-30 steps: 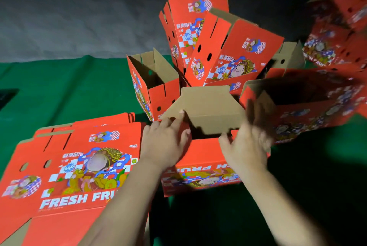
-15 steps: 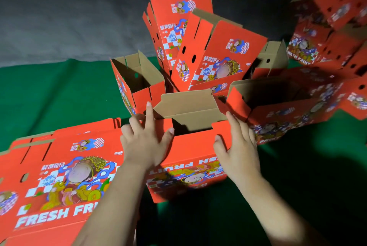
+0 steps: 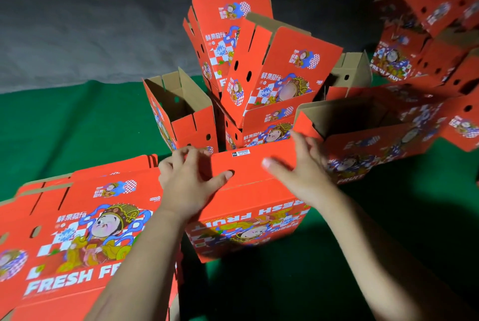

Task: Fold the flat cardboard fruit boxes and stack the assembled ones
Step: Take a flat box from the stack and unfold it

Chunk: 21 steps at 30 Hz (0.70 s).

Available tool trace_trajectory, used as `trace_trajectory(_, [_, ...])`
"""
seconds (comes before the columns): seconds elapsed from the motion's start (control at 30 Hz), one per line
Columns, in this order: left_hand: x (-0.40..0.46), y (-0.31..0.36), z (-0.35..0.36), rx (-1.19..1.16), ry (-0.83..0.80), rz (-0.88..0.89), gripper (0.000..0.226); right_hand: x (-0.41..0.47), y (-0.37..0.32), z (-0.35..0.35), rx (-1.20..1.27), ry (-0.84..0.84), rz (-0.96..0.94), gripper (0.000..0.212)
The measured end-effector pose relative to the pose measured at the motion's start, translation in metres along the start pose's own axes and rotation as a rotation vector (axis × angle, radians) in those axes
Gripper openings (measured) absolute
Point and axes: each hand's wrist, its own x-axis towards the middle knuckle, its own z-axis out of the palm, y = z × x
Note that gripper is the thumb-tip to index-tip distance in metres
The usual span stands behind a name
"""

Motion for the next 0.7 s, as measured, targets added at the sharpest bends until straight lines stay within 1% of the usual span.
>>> trace_trajectory(0.03, [0.001, 0.003, -0.002, 0.057, -0.043, -0.041, 0.079, 0.003, 0.002, 0.001, -0.100, -0.092, -0.023, 0.093])
trace_trajectory(0.07, [0.003, 0.006, -0.001, 0.130, -0.090, -0.082, 0.089, 0.006, 0.003, 0.003, -0.188, -0.123, -0.025, 0.101])
trace_trajectory(0.13, [0.003, 0.014, 0.004, 0.296, -0.173, -0.127, 0.096, 0.012, -0.003, 0.007, -0.330, -0.082, 0.031, 0.111])
trace_trajectory(0.2, [0.005, 0.018, 0.007, 0.381, -0.190, -0.084, 0.096, 0.014, -0.011, 0.011, -0.465, -0.066, 0.112, 0.122])
trace_trajectory(0.23, [0.004, 0.015, 0.008, 0.306, -0.172, -0.038, 0.093, 0.013, -0.011, 0.013, -0.494, -0.062, 0.126, 0.124])
trace_trajectory(0.27, [0.004, 0.011, 0.007, 0.134, -0.152, -0.006, 0.090, 0.012, -0.009, 0.014, -0.494, -0.059, 0.116, 0.123])
trace_trajectory(0.3, [0.005, 0.006, 0.002, -0.131, -0.130, -0.047, 0.085, 0.013, -0.006, 0.013, -0.460, -0.060, 0.091, 0.120])
trace_trajectory(0.33, [0.003, 0.001, -0.003, -0.443, -0.086, -0.173, 0.078, 0.012, -0.002, 0.010, -0.377, -0.074, 0.078, 0.113])
trace_trajectory(0.37, [0.003, -0.002, -0.005, -0.711, -0.049, -0.352, 0.071, 0.015, 0.000, 0.007, -0.236, -0.085, 0.094, 0.106])
trace_trajectory(0.4, [0.000, -0.004, -0.008, -0.876, -0.056, -0.538, 0.066, 0.016, -0.001, 0.003, -0.042, -0.083, 0.134, 0.101])
trace_trajectory(0.43, [-0.007, -0.004, -0.011, -0.977, -0.118, -0.625, 0.063, 0.017, -0.003, -0.001, 0.163, -0.059, 0.184, 0.098])
trace_trajectory(0.47, [-0.015, -0.004, -0.014, -1.066, -0.158, -0.647, 0.061, 0.018, -0.004, -0.005, 0.308, -0.008, 0.226, 0.092])
trace_trajectory(0.53, [-0.028, 0.002, -0.017, -1.244, -0.170, -0.614, 0.052, 0.011, -0.003, -0.016, 0.473, 0.104, 0.275, 0.070])
trace_trajectory(0.57, [-0.036, 0.004, -0.018, -1.286, -0.167, -0.544, 0.046, 0.004, 0.005, -0.022, 0.603, 0.081, 0.280, 0.060])
trace_trajectory(0.6, [-0.041, 0.002, -0.016, -1.288, -0.123, -0.447, 0.037, -0.001, 0.009, -0.027, 0.754, 0.022, 0.325, 0.055])
trace_trajectory(0.63, [-0.043, 0.003, -0.018, -1.300, -0.046, -0.363, 0.025, -0.005, 0.013, -0.032, 0.888, -0.051, 0.357, 0.058])
trace_trajectory(0.67, [-0.042, 0.010, -0.024, -1.295, -0.011, -0.312, 0.028, -0.008, 0.018, -0.035, 0.943, -0.116, 0.352, 0.065])
trace_trajectory(0.7, [-0.038, 0.012, -0.028, -1.252, -0.018, -0.236, 0.051, -0.010, 0.024, -0.035, 0.921, -0.174, 0.300, 0.066])
